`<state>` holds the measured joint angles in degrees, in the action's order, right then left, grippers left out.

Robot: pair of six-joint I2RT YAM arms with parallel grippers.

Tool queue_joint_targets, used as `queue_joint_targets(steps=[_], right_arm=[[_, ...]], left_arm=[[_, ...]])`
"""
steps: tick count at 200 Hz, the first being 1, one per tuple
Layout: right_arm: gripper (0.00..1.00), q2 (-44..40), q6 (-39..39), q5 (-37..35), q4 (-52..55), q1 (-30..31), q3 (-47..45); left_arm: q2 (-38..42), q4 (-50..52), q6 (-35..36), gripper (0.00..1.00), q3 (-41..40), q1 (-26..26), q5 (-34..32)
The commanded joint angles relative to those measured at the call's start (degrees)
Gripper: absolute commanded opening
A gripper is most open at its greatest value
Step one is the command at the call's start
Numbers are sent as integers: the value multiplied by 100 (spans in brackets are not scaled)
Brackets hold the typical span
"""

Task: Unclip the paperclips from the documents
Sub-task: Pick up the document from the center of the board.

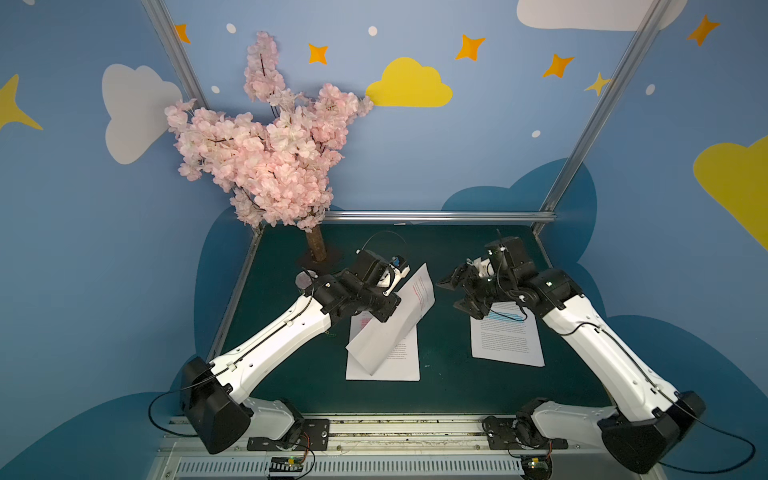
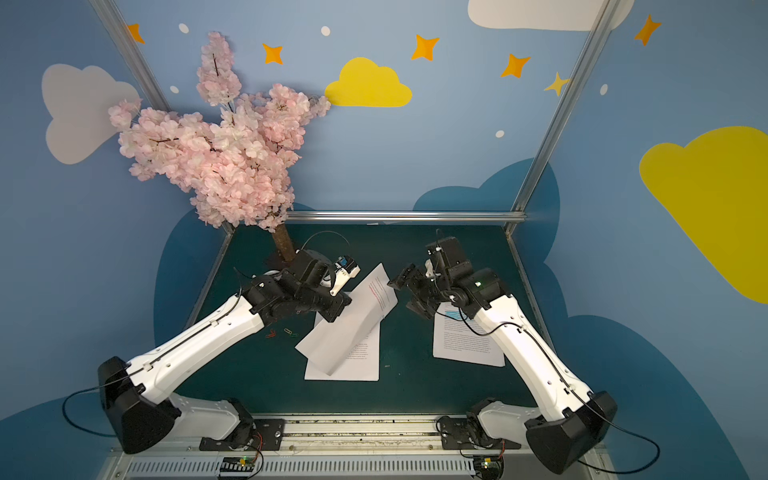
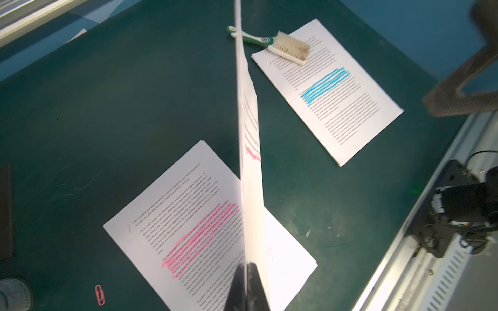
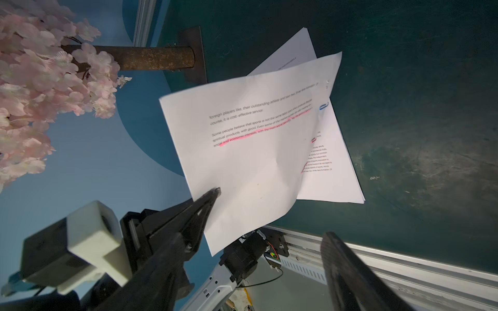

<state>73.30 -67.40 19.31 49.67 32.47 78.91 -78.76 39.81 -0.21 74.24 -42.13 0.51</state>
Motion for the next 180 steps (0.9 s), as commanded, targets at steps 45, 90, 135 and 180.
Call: queue_joint_targets(steps=[45,90,135,180], right_arm=[[81,849,-362,131,-157,184,547],[81,1301,-285,211,-179,231,1009],[75,1675,-214,351,49,316,1205],[58,1854,-37,271,237,409,1120]], left_arm=[[13,-301,649,3,-128,-685,-1488],[1,-510,760,3,-173,-836,-1660],[19,-620,770,3,-156,-927,-1613],[61,-702,825,3,-164,-954,-1708]])
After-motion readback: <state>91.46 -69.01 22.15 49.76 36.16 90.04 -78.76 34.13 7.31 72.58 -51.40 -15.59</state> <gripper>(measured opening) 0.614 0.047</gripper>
